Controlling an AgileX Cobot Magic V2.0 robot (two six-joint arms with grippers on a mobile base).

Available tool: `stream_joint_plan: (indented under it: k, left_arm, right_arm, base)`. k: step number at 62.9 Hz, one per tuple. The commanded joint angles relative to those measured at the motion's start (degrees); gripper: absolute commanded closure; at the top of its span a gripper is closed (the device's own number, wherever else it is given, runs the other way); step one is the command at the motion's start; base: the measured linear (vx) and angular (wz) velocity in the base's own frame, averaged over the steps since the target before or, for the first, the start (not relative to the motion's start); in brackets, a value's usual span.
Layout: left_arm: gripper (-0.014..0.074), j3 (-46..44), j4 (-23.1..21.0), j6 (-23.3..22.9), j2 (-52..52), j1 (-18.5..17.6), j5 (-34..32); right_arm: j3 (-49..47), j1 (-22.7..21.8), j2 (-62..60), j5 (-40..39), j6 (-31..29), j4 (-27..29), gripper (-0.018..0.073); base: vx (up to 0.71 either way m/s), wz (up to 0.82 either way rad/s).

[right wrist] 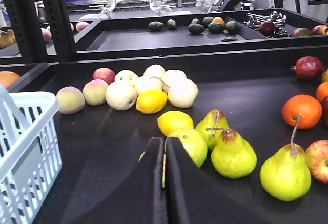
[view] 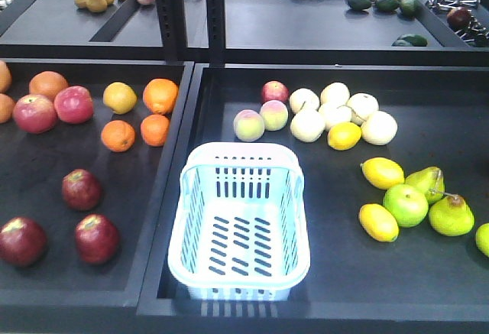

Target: Pick three apples into basket with both arms

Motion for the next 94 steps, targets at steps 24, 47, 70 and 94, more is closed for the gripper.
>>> stream_joint_plan:
  k: [24, 47, 70, 94]
  left_arm:
    - [0.0603, 0.2, -0.5, -0.4, -0.9, 0.0, -3.8]
    - [0.0603, 0.2, -0.5, -0.4, -0.9, 0.0, -3.8]
    - [0.0603, 0.2, -0.5, -0.4, -0.9, 0.0, -3.8]
    - [0.0603, 0.2, -0.5, -0.4, -0.9, 0.0, -3.8]
  right_arm:
    - [0.7, 0.3, -0.4, -4.3, -0.2, -0.4, 0.0568]
    - [0.7, 0.3, -0.4, -4.3, -0.2, -0.4, 0.0568]
    - [0.7, 0.3, -0.4, -4.3, -0.2, -0.4, 0.0568]
    - [0.7, 0.3, -0.4, -4.3, -0.2, -0.4, 0.0568]
  base:
    - [0.10, -0.07]
    - [0.07, -0.01]
    - [0.05, 0.02]
    - [0.04, 0.00]
